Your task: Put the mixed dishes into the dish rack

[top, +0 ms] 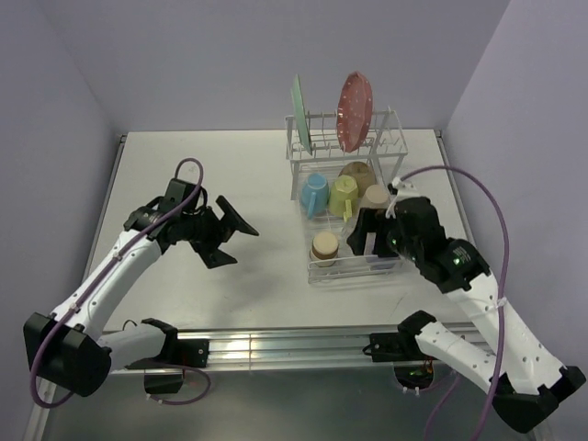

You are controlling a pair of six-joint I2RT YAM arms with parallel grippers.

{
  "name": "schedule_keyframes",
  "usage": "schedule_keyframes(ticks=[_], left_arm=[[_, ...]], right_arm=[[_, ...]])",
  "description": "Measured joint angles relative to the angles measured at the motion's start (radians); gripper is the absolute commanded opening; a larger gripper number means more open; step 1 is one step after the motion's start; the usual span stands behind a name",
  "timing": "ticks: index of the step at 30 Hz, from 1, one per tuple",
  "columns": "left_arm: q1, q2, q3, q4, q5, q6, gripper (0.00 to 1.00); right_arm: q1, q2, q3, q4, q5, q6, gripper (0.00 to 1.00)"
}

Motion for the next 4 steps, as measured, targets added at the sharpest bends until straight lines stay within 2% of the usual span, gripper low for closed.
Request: schedule_keyframes(ticks=[4], left_arm=[[-0.041,0.023,-0.002,0.026,-0.016,-0.032,0.99]], right_arm=[[0.000,-0.095,-0.111,-0.011,-0.058,0.049,1.00]])
